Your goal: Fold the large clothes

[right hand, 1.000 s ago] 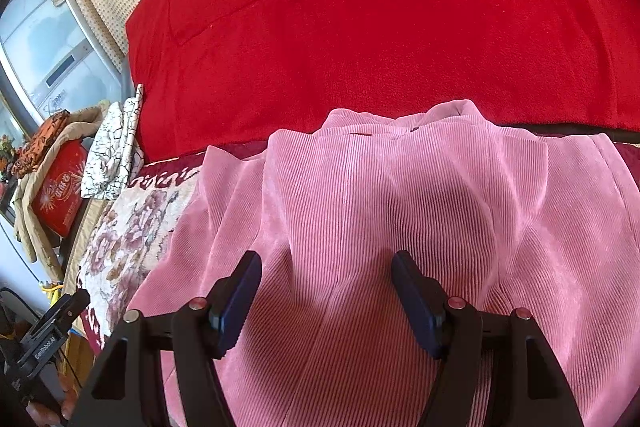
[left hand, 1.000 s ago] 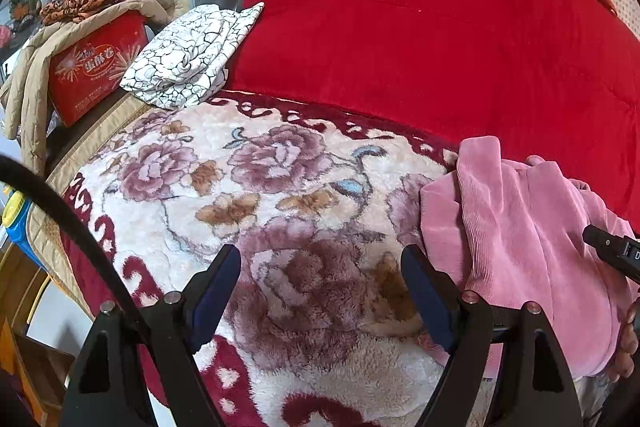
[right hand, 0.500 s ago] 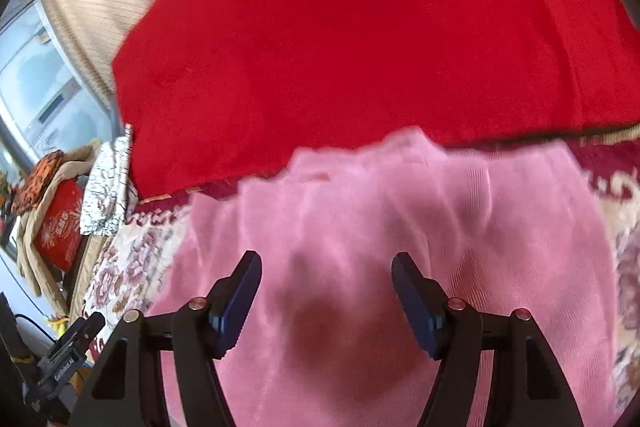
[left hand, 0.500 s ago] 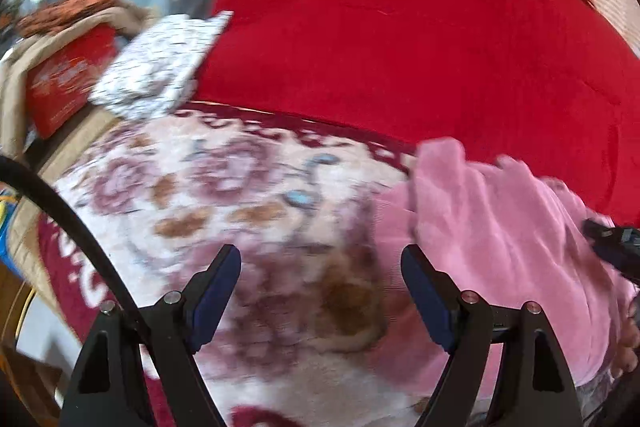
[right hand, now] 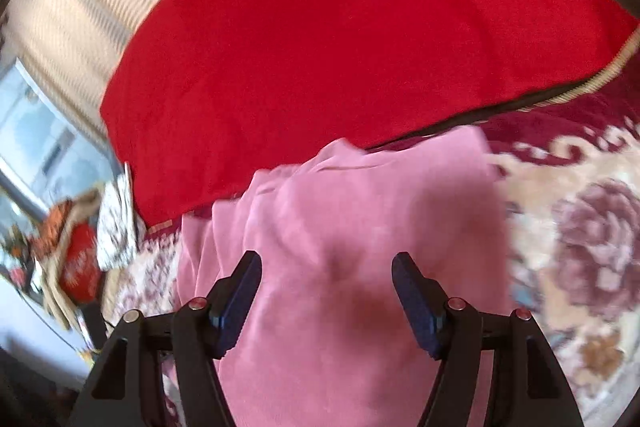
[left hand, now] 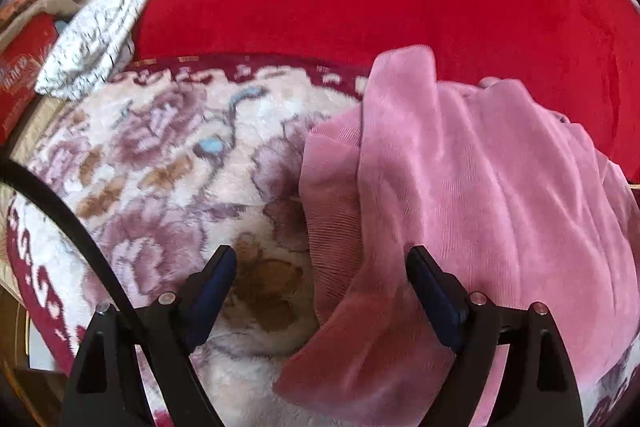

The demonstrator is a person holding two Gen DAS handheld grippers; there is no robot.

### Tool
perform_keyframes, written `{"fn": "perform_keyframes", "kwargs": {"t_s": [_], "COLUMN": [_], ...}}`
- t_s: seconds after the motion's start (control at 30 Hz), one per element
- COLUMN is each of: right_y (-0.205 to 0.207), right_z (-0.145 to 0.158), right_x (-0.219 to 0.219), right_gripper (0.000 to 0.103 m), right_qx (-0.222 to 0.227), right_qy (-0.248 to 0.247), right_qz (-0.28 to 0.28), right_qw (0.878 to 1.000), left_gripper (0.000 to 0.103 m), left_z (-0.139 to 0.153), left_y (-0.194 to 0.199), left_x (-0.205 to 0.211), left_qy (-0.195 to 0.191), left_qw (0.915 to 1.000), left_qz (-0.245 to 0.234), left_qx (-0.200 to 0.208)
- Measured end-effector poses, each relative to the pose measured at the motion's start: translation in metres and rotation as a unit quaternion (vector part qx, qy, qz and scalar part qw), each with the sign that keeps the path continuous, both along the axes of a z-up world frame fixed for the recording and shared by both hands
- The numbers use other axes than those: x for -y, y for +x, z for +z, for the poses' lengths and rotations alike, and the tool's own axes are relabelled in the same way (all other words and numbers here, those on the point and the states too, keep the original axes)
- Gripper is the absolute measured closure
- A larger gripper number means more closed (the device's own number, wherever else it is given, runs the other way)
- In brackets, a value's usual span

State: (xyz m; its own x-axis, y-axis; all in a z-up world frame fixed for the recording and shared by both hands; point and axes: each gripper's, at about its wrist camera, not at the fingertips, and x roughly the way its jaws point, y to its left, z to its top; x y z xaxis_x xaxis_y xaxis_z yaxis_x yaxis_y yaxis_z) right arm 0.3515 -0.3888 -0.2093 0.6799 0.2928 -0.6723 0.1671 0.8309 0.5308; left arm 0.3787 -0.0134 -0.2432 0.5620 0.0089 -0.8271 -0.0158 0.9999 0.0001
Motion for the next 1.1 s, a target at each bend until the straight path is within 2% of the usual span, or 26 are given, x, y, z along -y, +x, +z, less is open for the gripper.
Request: {"fn": "perform_keyframes", "kwargs": {"t_s": [0.13, 0.23, 0.37, 0.43, 0.6, 0.73, 0.8, 0.9, 0.97, 1.07, 1.1], "right_y": [-0.029, -0.055, -0.077, -0.083, -0.096, -0.099, -0.094, -0.078, -0.061, -0.051, -0.051], "right_z": [0.000, -0.017, -0.047, -0.055, -0.083, -0.088, -0.090, -0.094, -0.095, -0.093, -0.091], "right_x": [0.039, 0.060, 0.068, 0.069, 0.071, 0.059, 0.054, 0.047, 0.042, 0.035, 0.033], "right_gripper": [0.028, 0.026, 0.026, 0.026, 0.026, 0.017, 0.017, 0.017, 0.017, 0.025, 0.037], "right_qx": [-0.004, -0.016, -0.064, -0.070, -0.092, -0.065, -0.052, -0.035, -0.029, -0.028, -0.027], "right_qy": [0.038, 0.083, 0.099, 0.107, 0.165, 0.195, 0.203, 0.242, 0.242, 0.239, 0.235], "right_qz": [-0.039, -0.051, -0.064, -0.068, -0.070, -0.064, -0.069, -0.064, -0.062, -0.072, -0.078], "right_qw": [0.998, 0.995, 0.991, 0.989, 0.980, 0.976, 0.975, 0.968, 0.968, 0.968, 0.969], "left_gripper": [0.015, 0.015, 0.015, 0.015, 0.015, 0.015, 0.015, 0.015, 0.015, 0.015, 0.015], "left_z": [0.021, 0.031, 0.027, 0.024, 0.013, 0.001, -0.004, -0.004, -0.004, -0.002, 0.000], "left_y": [-0.019, -0.026, -0.023, -0.022, -0.015, -0.009, -0.006, -0.006, -0.006, -0.005, -0.005], "left_x": [0.013, 0.028, 0.045, 0.057, 0.077, 0.083, 0.085, 0.086, 0.085, 0.080, 0.078], "left_qy": [0.008, 0.002, -0.002, -0.003, 0.006, 0.010, 0.007, 0.011, 0.012, 0.004, 0.002], "left_qw": [0.9987, 0.9967, 0.9963, 0.9959, 0.9951, 0.9953, 0.9956, 0.9951, 0.9945, 0.9943, 0.9941], "left_qz": [-0.015, -0.041, -0.064, -0.078, -0.094, -0.096, -0.093, -0.098, -0.104, -0.107, -0.108], "left_qx": [0.049, 0.070, 0.057, 0.046, 0.029, 0.010, 0.001, 0.004, 0.006, 0.006, 0.007]}}
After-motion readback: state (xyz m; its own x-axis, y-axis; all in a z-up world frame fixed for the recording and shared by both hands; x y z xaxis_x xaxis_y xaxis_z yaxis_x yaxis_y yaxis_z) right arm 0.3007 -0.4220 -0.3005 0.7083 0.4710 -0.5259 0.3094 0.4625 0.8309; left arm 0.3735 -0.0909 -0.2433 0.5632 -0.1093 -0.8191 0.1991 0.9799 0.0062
